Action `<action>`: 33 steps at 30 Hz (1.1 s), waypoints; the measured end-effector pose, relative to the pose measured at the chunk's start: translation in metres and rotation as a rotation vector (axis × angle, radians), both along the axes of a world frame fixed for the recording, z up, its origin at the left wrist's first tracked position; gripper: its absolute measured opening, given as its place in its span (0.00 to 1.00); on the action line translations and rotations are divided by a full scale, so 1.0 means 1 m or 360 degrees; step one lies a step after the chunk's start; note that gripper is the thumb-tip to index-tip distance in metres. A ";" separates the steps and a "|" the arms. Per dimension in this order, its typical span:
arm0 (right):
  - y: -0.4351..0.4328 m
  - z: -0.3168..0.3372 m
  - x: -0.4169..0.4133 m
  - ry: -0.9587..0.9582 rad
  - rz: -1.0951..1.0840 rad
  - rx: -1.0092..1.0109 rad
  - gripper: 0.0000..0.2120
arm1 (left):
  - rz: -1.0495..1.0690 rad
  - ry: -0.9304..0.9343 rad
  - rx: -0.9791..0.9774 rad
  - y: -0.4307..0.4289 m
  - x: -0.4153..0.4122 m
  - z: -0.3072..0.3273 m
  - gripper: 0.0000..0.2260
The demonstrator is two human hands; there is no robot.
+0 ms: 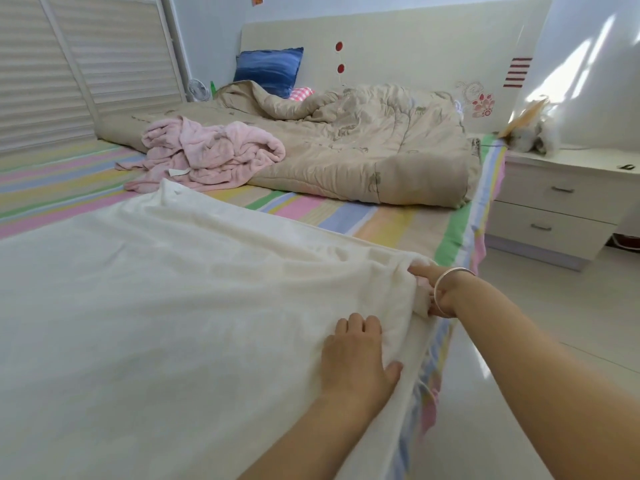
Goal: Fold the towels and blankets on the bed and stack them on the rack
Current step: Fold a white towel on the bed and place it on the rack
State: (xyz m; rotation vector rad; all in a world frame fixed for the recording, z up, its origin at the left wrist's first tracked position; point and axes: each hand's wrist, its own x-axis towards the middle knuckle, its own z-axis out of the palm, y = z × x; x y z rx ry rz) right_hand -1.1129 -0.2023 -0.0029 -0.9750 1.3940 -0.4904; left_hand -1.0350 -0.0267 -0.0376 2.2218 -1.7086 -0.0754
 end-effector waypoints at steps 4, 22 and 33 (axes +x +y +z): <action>-0.009 -0.004 0.007 -0.0124 0.0034 -0.0101 0.11 | 0.0051 0.0188 -0.0114 -0.004 0.007 -0.003 0.10; -0.029 -0.021 -0.014 0.0075 0.0117 -0.0196 0.18 | 0.0299 0.0389 -0.0256 -0.103 0.057 0.023 0.11; -0.055 -0.038 -0.008 0.0302 0.0249 -0.0570 0.13 | 0.0187 0.0072 0.0557 -0.196 0.140 0.023 0.20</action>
